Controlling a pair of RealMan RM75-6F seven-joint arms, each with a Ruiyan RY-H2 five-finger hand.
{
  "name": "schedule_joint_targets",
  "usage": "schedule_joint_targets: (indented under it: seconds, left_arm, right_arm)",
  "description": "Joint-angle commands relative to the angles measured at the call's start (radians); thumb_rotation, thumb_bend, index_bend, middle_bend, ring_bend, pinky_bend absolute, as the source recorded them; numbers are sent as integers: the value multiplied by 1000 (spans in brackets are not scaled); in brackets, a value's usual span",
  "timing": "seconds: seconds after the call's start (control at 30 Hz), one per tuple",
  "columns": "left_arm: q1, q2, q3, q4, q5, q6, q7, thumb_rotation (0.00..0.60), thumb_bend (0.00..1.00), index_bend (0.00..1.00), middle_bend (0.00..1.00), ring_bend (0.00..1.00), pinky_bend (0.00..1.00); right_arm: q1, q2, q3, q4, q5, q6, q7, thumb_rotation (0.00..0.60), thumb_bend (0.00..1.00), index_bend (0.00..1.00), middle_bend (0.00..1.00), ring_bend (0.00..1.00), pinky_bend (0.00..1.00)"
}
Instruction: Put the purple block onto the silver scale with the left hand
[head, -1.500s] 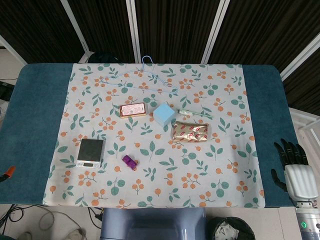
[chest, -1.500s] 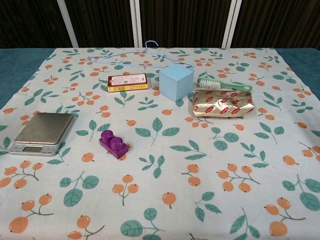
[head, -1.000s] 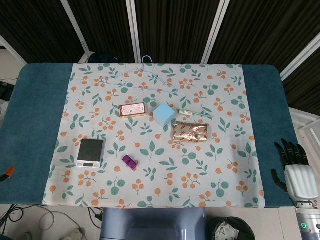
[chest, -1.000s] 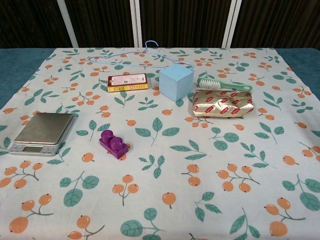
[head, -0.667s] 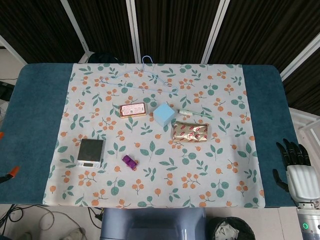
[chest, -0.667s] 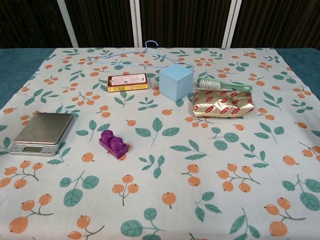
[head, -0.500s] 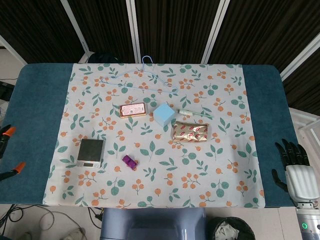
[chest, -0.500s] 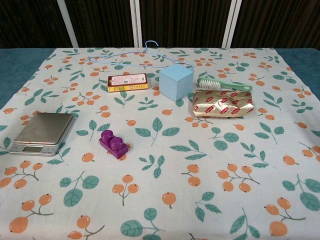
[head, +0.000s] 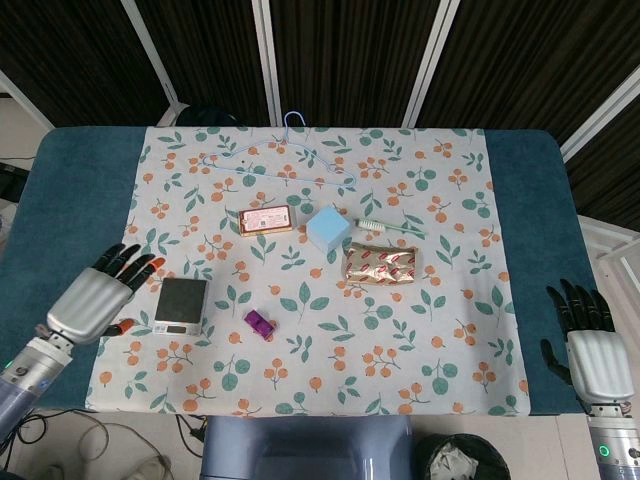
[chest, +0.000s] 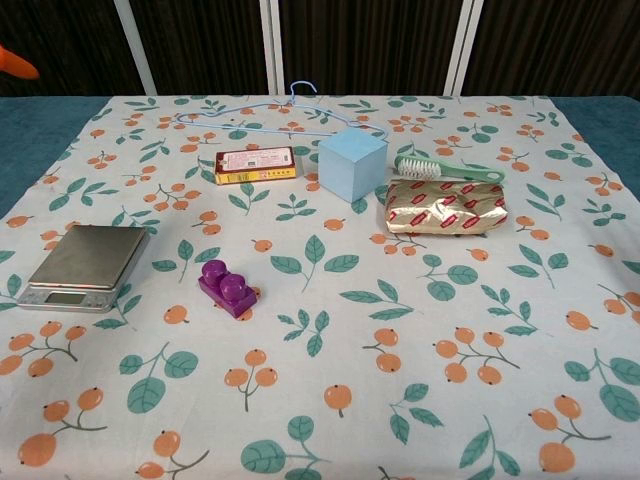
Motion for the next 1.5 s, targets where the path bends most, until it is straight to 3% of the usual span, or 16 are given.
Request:
schedule_joint_targets:
  seconds: [0.03,0.33,0.67,1.3,1.5]
  left_arm:
    - [-68,-85,-14,-26,-85,-70,107,600,150,58,154,51,159]
    - [-150,-250,-19,24,-237,-121,279,600,150,118,214,77,173]
    - [-233,-404,-4,93,-334,-142,407,600,151,172,259,90,178]
    - [-313,-656,27,244,-382,-86,487,600,162,272,293,104,210]
    - [-327,-697,45,284,-381,-80,481,600,177,329,353,157,256]
  right_arm:
    - [0,-1,-1,-1,0,-1,-4,600,481,72,34,25,0]
    - [0,-1,1,-1,4,-1,-7,600,481,72,34,25,0]
    - [1,-3,2,0,8,-4,-7,600,481,72,34,25,0]
    - [-4,11,11,6,23,2,32,600,481,72,34,25,0]
    - [-5,14,14,8,28,2,40,600,481,72,34,25,0]
